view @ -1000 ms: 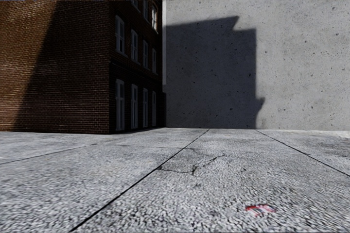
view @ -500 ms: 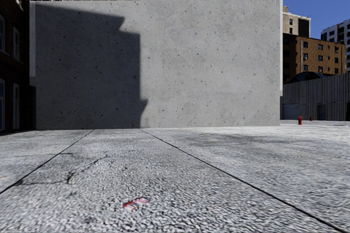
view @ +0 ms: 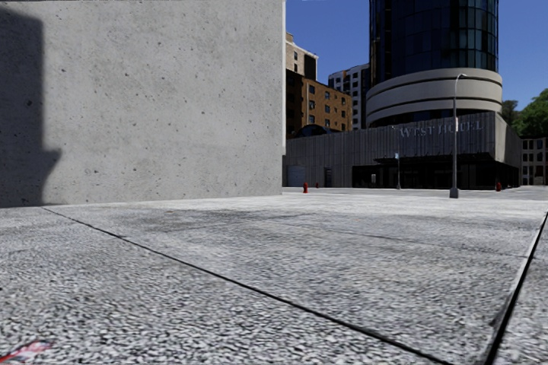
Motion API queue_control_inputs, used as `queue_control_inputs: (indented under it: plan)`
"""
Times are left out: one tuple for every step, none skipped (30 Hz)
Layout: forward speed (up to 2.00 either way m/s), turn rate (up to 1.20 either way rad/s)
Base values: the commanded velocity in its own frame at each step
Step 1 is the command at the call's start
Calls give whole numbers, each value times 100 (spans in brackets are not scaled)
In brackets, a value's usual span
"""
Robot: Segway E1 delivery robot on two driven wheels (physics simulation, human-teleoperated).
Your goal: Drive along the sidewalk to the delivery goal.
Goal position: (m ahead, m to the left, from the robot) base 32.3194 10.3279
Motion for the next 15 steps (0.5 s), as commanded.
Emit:
queue_control_inputs:
  plan:
    - [0, -36]
    - [0, -36]
    - [0, -14]
    - [4, -6]
    - [82, -3]
    - [161, -2]
    - [181, -2]
    - [181, -2]
    - [189, -1]
    - [192, -1]
    - [192, -1]
    - [192, -1]
    - [192, -1]
    - [192, -1]
    - [192, -1]
